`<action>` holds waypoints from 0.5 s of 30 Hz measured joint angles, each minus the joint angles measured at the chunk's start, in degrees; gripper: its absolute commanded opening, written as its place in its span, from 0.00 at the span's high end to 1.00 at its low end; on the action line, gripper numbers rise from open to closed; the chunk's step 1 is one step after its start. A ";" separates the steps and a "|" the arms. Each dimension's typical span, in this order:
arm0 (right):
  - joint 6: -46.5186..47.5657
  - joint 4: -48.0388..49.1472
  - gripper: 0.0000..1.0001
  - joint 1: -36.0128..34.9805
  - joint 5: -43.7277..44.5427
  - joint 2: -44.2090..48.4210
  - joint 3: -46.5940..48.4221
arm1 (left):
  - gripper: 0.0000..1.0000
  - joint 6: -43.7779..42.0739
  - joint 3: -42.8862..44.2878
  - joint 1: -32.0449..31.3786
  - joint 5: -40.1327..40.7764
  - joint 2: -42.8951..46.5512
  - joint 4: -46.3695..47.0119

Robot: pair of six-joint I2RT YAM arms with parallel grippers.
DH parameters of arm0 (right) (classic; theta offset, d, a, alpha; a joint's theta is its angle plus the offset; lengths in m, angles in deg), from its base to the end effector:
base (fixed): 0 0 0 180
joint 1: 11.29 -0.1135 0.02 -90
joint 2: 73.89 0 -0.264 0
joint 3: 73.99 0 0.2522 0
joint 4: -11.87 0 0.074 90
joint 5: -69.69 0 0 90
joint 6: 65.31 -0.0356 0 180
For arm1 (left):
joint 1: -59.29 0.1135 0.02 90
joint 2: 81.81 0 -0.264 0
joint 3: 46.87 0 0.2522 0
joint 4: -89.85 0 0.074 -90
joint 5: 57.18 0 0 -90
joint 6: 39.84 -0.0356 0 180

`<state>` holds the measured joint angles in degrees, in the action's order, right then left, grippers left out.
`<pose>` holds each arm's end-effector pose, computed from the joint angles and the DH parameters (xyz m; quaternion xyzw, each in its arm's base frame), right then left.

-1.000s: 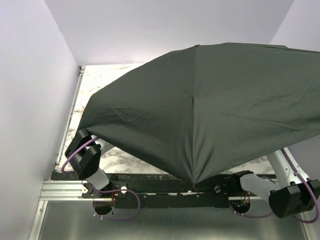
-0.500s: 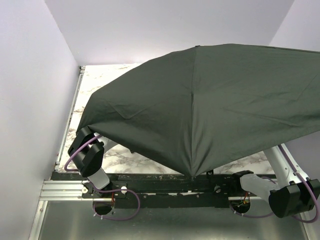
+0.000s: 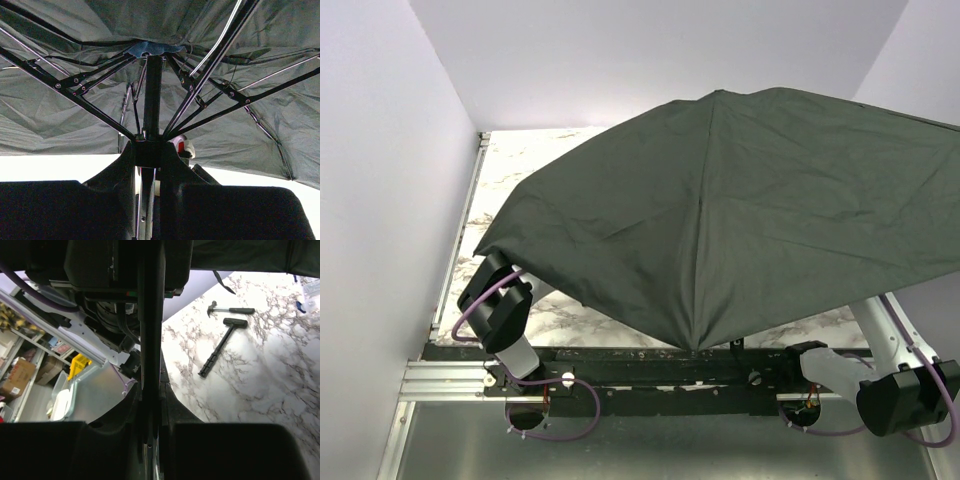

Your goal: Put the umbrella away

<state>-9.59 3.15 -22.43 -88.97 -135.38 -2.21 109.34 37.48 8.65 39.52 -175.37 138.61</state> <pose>0.2183 0.0768 0.3929 -0.2805 0.6452 0.5913 0.3942 0.2376 -0.2832 0.4063 -0.0844 0.4203 -0.7246 0.5395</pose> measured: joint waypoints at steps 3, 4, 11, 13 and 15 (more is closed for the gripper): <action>3.80 -4.13 0.99 0.02 1.18 0.02 0.37 | 1.00 0.00 -1.16 0.09 -0.02 0.02 0.33; 5.22 -6.01 0.99 0.07 1.92 0.02 0.79 | 1.00 0.02 -1.77 0.13 -0.04 0.09 0.46; 14.60 -19.58 0.99 0.35 7.19 -1.07 4.13 | 1.00 0.02 -9.77 -1.70 3.04 2.34 2.38; 16.28 -22.21 0.99 0.39 7.87 -1.86 4.52 | 1.00 0.35 -13.18 -3.04 6.23 2.47 4.31; 17.49 -24.85 0.99 0.39 7.89 -2.73 4.55 | 1.00 0.79 -15.45 -4.42 9.31 2.27 5.49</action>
<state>7.90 -21.71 -22.03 -81.08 -138.12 2.34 110.12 22.03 4.24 48.83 -173.10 144.10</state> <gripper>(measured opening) 0.167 0.181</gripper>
